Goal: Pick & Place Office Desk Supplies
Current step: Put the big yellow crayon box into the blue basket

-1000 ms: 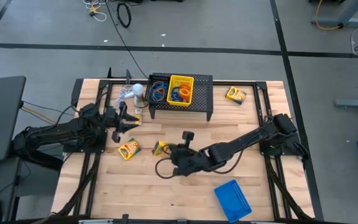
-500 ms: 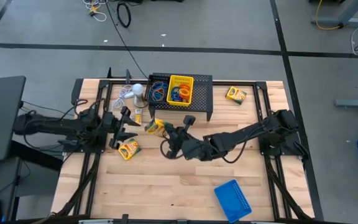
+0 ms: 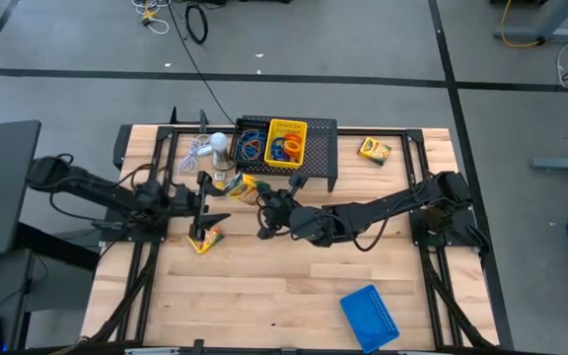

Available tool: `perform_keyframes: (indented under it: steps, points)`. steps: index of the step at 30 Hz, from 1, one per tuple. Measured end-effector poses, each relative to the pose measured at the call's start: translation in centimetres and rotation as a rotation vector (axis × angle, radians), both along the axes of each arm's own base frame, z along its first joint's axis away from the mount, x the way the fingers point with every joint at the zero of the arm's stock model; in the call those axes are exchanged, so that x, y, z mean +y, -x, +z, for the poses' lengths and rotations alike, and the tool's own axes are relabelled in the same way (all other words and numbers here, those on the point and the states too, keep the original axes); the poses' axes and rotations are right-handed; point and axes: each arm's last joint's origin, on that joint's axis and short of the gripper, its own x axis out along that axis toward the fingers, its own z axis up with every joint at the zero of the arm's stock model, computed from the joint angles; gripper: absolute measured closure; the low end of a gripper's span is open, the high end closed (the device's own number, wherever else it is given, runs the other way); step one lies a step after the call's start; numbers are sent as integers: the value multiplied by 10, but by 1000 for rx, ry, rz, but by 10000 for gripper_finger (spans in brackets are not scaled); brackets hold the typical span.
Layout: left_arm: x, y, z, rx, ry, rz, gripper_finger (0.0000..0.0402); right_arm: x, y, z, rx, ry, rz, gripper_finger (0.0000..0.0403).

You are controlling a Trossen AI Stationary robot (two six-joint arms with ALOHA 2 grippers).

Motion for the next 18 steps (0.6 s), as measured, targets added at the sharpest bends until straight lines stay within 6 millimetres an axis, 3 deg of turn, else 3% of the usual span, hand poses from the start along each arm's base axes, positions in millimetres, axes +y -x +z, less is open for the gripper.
perform_keyframes:
  steps: [4, 11, 18]
  points:
    - [-1, -4, 3, -57, -3, -18, 128, 0, 0, 1, -8, -3, 1, 403]
    - [-2, -24, 0, 5, 10, 12, 118, 0, 0, 4, -23, 7, -6, 403]
    - [11, -32, 1, -45, 87, 62, 118, 0, 0, 5, -28, 5, -2, 403]
